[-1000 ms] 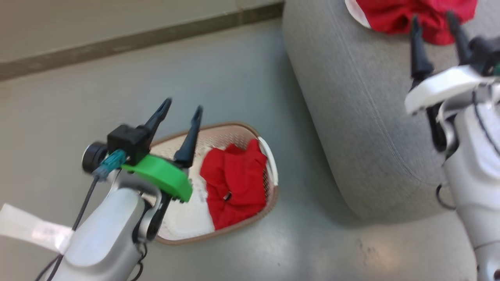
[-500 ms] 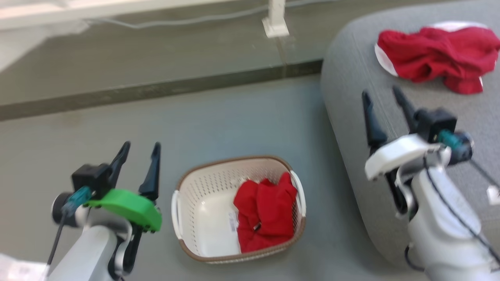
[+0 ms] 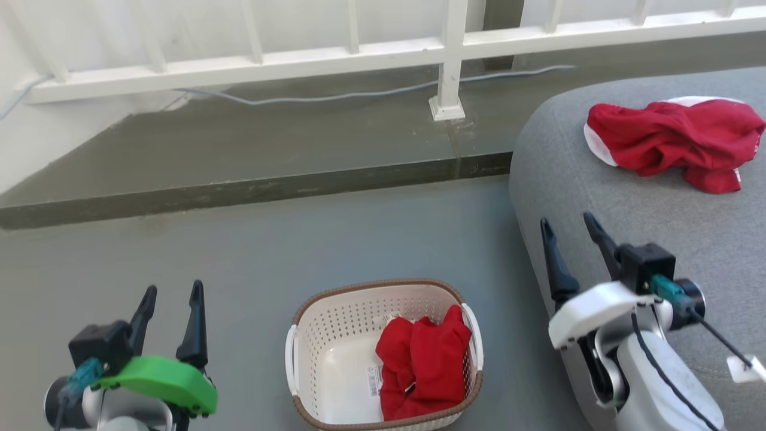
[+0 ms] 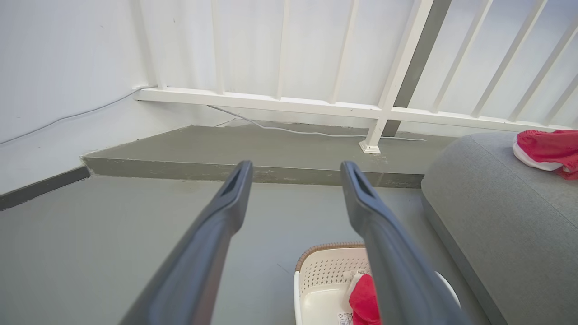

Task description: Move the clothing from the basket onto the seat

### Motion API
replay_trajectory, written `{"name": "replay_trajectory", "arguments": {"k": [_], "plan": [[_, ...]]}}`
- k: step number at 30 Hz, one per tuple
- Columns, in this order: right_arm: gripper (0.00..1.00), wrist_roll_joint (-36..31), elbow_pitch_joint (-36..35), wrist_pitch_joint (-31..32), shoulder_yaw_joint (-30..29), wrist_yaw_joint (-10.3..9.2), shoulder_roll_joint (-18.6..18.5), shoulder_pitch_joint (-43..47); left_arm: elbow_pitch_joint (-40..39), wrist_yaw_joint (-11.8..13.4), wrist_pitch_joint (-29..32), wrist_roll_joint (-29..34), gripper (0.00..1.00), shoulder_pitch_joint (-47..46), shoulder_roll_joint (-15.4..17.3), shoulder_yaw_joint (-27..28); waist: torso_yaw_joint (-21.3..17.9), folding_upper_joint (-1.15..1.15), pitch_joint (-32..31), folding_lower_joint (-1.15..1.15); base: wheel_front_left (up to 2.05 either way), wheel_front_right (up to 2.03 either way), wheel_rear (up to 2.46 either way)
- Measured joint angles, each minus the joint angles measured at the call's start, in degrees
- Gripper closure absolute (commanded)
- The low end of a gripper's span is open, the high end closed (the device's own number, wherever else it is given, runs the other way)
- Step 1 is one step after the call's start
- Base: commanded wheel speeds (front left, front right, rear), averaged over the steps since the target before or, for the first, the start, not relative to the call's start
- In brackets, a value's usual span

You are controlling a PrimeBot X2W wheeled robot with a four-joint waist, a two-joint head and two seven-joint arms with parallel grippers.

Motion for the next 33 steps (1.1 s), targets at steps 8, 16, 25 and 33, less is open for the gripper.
{"name": "replay_trajectory", "arguments": {"k": [8, 16, 25, 33], "plan": [[0.0, 0.0, -2.21, 0.0, -0.26, -0.53, 0.03, 3.65, -2.85, 0.03, 0.01, 1.21, 0.0, 4.68, -0.19, 2.47, -0.39, 0.0, -0.7, 0.0, 0.0, 0.0, 0.0], [0.0, 0.0, -3.88, 0.0, -0.54, -0.93, 0.03, 5.38, -4.78, 0.04, 0.01, 3.47, 0.0, 7.51, -0.9, 3.75, -0.9, 0.0, -1.0, 0.0, 0.0, 0.0, 0.0], [0.0, -0.01, -5.23, 0.0, -0.55, -0.94, 0.04, 6.74, -6.37, 0.05, 0.01, 4.23, 0.0, 9.77, -1.75, 4.52, -1.05, 0.0, -1.45, 0.0, 0.0, 0.0, 0.0], [0.0, -0.02, -6.14, 0.0, -0.67, -0.96, 0.04, 7.58, -7.21, 0.05, 0.01, 4.54, 0.0, 10.92, -1.93, 5.14, -0.98, 0.0, -1.48, 0.0, 0.0, 0.0, 0.0]]}}
